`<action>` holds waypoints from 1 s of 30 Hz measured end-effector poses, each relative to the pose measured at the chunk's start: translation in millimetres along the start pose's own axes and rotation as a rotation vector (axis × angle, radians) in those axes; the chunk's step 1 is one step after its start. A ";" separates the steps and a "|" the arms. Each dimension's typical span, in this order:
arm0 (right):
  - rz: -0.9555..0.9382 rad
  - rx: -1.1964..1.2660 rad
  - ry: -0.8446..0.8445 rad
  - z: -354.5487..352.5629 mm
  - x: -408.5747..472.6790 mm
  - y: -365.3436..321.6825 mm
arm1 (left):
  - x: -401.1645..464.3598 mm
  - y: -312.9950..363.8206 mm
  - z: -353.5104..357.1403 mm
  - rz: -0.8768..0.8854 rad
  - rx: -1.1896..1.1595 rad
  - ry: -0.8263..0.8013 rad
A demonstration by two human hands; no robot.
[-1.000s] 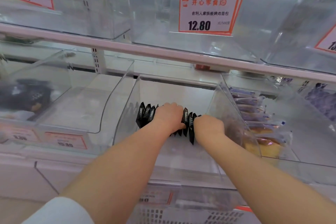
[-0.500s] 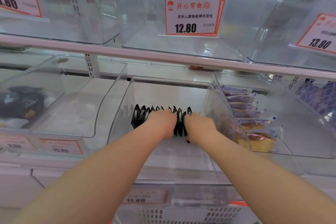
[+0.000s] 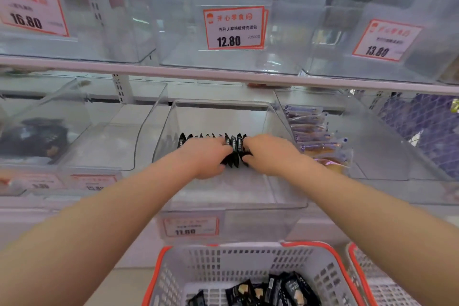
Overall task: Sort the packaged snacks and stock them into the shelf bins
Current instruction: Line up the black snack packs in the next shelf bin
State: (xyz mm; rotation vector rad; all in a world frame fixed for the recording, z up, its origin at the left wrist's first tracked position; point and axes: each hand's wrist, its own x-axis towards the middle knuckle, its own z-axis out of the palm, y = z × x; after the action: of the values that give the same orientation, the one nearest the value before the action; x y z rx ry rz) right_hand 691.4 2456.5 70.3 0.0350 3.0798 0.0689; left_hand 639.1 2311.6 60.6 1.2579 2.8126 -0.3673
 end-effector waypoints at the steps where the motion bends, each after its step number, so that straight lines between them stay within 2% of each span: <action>1: -0.049 0.029 0.044 -9.4 -17.8 2.8 | -9.2 3.8 -8.7 0.034 0.010 0.077; 5: -0.257 0.231 0.236 -26.1 -101.4 20.0 | -60.0 30.6 -32.8 0.214 0.038 0.336; 8: -0.284 0.366 0.166 -5.4 -151.1 32.8 | -99.6 65.7 -24.5 0.346 -0.034 0.406; 10: -0.232 0.383 0.101 24.9 -171.3 40.1 | -114.6 94.7 -4.6 0.390 -0.045 0.317; 15: -0.106 0.356 -0.198 111.4 -202.7 58.0 | -108.9 155.9 65.3 0.380 -0.036 -0.139; 20: 0.013 0.467 -0.347 200.6 -220.2 82.6 | -81.4 204.7 142.8 0.340 -0.087 -0.409; 25: 0.055 0.425 -0.557 298.6 -238.0 104.0 | -69.8 247.5 219.1 0.255 -0.167 -0.552; 30: -0.029 0.271 -0.621 369.3 -247.1 94.8 | -79.5 270.4 283.2 0.167 -0.273 -0.677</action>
State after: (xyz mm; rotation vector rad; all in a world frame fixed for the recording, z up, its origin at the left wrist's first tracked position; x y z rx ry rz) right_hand 962.6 2561.5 -278.7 0.0189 2.4461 -0.3020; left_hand 875.1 2362.3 -257.8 1.0455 2.0920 -0.3107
